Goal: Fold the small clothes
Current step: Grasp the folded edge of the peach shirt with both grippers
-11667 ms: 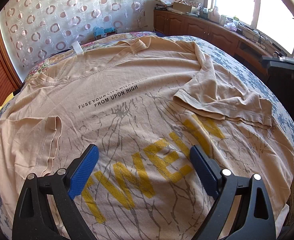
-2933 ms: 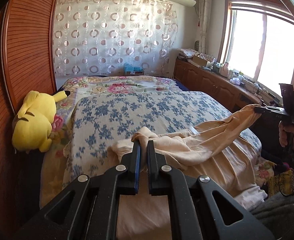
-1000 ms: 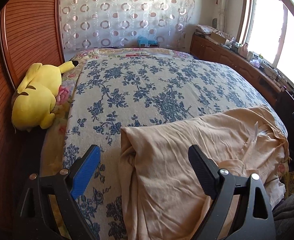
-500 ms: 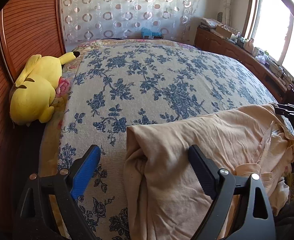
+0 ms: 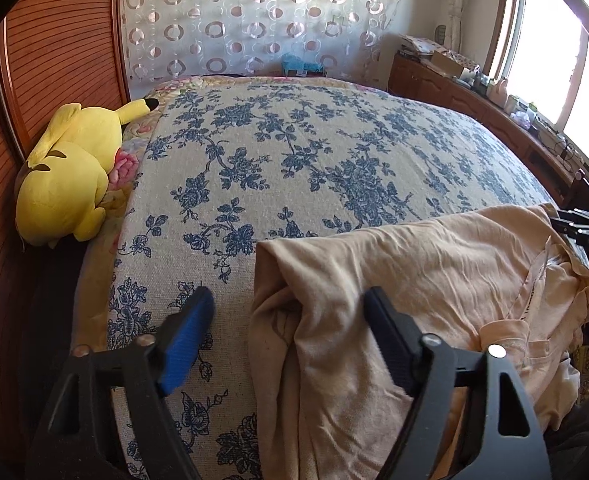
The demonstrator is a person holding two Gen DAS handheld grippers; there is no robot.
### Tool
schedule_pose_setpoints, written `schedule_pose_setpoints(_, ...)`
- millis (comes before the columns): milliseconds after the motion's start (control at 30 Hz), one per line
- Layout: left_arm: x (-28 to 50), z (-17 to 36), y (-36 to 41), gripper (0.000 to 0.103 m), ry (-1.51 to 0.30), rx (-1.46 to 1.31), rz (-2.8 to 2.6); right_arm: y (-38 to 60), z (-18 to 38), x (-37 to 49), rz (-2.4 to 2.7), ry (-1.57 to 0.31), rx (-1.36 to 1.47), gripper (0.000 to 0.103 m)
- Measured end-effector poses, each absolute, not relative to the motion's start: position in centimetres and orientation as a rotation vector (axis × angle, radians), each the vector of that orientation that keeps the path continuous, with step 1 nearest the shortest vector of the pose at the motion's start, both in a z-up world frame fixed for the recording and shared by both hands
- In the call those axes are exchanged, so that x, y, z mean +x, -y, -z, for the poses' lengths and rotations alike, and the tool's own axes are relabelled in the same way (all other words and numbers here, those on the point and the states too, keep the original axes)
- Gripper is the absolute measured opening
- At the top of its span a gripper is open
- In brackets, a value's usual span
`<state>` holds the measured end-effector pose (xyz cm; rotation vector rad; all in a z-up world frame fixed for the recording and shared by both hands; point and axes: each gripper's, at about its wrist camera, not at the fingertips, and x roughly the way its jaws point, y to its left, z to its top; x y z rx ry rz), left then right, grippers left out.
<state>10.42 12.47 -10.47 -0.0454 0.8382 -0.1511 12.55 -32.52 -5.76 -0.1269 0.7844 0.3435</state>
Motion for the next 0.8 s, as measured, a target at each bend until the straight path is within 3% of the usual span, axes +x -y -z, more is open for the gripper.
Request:
schedule_pose_setpoints(33, 10.4, 10.4, -12.5, 0.064, -0.836, -0.052, 0.154, 32.5, 5.9, 12.5, -0.354, -0.781, -0.123, 0.06)
schedule_pose_setpoints(200, 10.4, 10.4, -12.2, 0.053, -0.837, -0.046, 0.171, 32.8, 5.9, 12.1, -0.375, -0.768, -0.13, 0.057)
schedule_pose_setpoints(400, 10.3, 10.4, -11.7, 0.047, -0.839, -0.034, 0.172, 32.4, 5.8, 11.5, -0.425, -0.767, -0.134, 0.023)
schedule_pose_setpoints(600, 10.3, 10.4, -11.9, 0.044, -0.836, -0.04, 0.169, 32.2, 6.0, 11.1, -0.426, -0.759, -0.125, 0.019)
schedule_pose_setpoints(667, 10.2, 10.4, -11.9, 0.037, -0.836, -0.039, 0.167, 32.3, 6.1, 11.2, -0.428, -0.76, -0.114, 0.018)
schedule_pose_setpoints(733, 10.2, 10.4, -11.8, 0.021, -0.837, -0.044, 0.179, 32.4, 6.1, 11.2, -0.427, -0.76, -0.111, 0.018)
schedule_pose_setpoints(800, 9.8, 10.2, -11.5, 0.015, -0.83, -0.05, 0.191, 32.2, 6.1, 11.0, -0.424, -0.758, -0.115, 0.017)
